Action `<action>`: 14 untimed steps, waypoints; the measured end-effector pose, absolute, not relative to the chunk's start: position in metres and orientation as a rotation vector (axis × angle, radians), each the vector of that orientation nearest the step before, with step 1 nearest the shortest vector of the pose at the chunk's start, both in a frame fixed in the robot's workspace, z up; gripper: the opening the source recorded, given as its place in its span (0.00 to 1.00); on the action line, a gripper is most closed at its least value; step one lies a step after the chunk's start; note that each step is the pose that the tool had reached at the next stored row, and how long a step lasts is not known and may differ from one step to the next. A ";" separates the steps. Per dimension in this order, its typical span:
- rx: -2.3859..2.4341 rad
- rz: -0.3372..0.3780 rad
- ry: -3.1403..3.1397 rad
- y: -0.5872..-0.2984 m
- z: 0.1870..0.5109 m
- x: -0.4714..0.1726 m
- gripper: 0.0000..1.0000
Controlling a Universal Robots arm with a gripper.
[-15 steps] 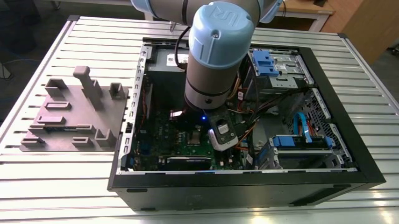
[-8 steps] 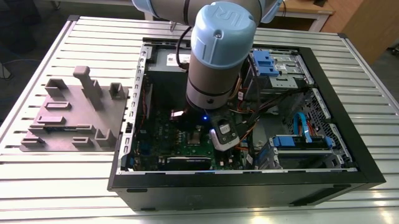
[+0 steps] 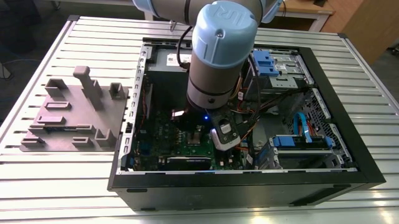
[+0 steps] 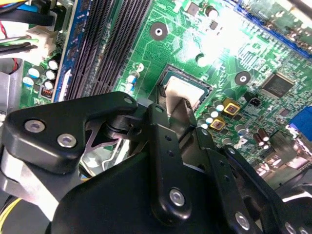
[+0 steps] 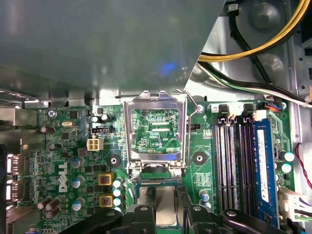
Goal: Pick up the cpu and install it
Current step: 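Place the cpu into insertion slot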
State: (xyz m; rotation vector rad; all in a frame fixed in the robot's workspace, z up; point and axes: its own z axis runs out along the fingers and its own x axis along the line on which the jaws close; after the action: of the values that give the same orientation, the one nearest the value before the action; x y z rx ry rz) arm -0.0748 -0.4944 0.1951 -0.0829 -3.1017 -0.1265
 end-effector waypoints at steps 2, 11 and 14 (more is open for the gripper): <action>-0.083 -0.127 -3.102 -0.494 0.196 -0.075 0.31; -0.083 -0.127 -3.101 -0.494 0.207 -0.075 0.31; -0.083 -0.126 -3.101 -0.494 0.212 -0.075 0.31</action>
State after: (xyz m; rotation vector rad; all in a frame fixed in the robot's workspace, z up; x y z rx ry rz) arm -0.0748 -0.4944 0.2121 -0.0829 -3.1014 -0.1264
